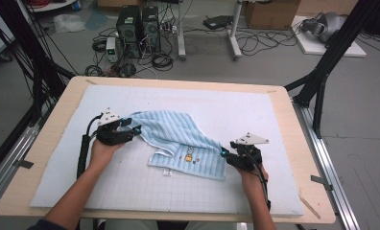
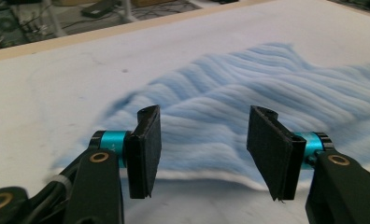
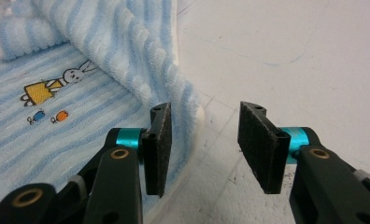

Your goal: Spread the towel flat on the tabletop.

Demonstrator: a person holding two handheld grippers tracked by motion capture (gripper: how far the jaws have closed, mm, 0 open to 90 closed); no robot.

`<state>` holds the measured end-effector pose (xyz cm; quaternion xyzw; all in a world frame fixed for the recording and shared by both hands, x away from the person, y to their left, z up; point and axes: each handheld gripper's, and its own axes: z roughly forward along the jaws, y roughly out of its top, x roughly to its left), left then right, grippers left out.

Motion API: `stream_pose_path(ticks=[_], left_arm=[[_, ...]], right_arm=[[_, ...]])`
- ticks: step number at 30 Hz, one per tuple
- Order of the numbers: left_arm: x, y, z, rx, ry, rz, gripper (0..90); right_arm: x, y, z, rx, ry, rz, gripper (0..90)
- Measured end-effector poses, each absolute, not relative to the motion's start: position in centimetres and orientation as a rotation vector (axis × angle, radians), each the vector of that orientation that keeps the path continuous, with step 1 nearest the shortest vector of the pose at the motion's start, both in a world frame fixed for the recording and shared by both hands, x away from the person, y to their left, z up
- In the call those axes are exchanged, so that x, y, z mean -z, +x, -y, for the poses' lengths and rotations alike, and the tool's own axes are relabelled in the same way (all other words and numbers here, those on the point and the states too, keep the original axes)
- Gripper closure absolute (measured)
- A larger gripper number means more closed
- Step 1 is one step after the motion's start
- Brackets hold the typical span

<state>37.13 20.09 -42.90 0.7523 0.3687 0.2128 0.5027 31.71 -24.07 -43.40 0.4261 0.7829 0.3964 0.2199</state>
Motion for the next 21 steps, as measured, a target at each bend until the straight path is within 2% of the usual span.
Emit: stream_pose_path(ticks=[6,12,17,19,21], left_arm=[[43.6,34.7,-18.5,-0.426,1.856,-0.833,43.9],[44.8,33.1,-16.0,-0.319,1.974,-0.759,45.5],[45.0,32.3,-13.9,-0.355,2.103,-0.681,46.1],[45.1,32.4,-13.5,-0.357,2.14,-0.678,51.6],[45.0,32.4,-13.5,-0.337,2.143,-0.664,66.7]], right_arm=[[43.5,31.4,23.9,-1.103,1.175,-2.157,49.3],[43.8,30.6,23.7,-1.117,1.181,-2.165,48.7],[43.8,29.7,23.5,-1.114,1.171,-2.167,47.4],[43.9,29.3,23.5,-1.116,1.18,-2.162,47.2],[43.9,29.0,23.5,-1.118,1.183,-2.162,47.0]])
